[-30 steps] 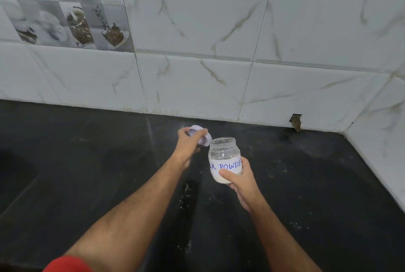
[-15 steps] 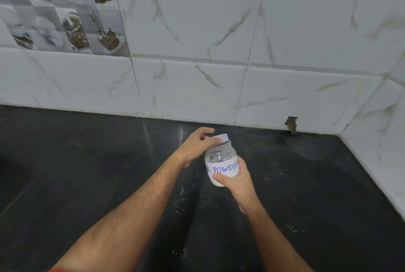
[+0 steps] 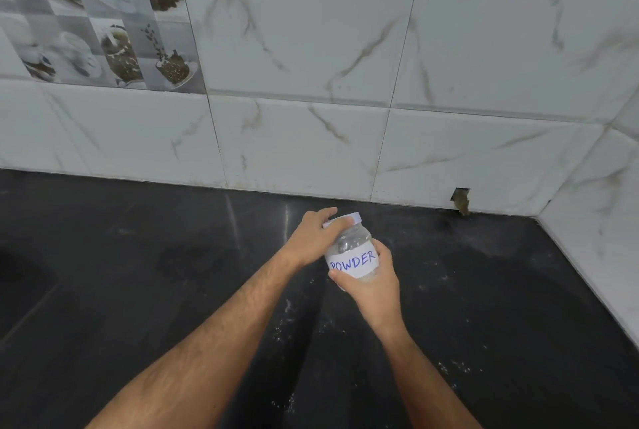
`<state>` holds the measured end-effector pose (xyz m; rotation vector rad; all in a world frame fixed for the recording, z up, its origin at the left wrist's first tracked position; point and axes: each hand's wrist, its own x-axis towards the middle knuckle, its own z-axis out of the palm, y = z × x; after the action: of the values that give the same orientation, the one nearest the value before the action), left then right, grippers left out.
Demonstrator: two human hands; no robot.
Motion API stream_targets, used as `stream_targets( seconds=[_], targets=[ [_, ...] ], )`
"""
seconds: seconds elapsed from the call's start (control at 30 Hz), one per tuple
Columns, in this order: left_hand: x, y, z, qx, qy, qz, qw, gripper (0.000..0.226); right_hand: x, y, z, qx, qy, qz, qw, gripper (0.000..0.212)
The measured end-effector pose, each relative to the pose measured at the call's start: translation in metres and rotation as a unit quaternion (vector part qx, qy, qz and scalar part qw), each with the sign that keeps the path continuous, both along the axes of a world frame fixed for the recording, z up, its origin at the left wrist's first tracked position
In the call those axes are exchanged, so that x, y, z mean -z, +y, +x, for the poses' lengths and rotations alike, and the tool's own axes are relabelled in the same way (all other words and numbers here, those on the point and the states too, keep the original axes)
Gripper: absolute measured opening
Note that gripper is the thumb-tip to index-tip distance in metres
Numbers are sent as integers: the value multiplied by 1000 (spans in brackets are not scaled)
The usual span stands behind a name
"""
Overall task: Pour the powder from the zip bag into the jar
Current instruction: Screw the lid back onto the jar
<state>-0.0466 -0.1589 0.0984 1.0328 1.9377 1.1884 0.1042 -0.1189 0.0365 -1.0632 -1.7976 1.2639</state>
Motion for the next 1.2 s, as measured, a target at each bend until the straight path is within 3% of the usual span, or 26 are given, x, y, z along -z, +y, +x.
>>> stream_targets(
  seconds=[0.33, 0.47, 0.63, 0.8, 1.0, 1.2],
  targets=[
    [-4, 3, 13, -54, -8, 14, 998, 90, -9, -4, -1, 45, -51, 87, 994, 104],
    [-7, -2, 7, -27, -44, 43, 998, 84, -11, 0, 2, 26, -18, 43, 999, 95],
    [-13, -7, -10, 70, -161, 71, 982, 78, -15, 6, 6, -8, 17, -8, 1000, 88],
    [-19, -1, -4, 32, -133, 85, 987, 94, -17, 0, 1, -25, 5, 18, 1000, 92],
    [-9, -6, -14, -35, -98, 110, 988, 73, -16, 2, 3, -13, 7, 8, 1000, 86],
    [-12, -11, -20, 3, -160, 124, 979, 53, -15, 3, 3, 8, 13, 12, 1000, 86]
  ],
)
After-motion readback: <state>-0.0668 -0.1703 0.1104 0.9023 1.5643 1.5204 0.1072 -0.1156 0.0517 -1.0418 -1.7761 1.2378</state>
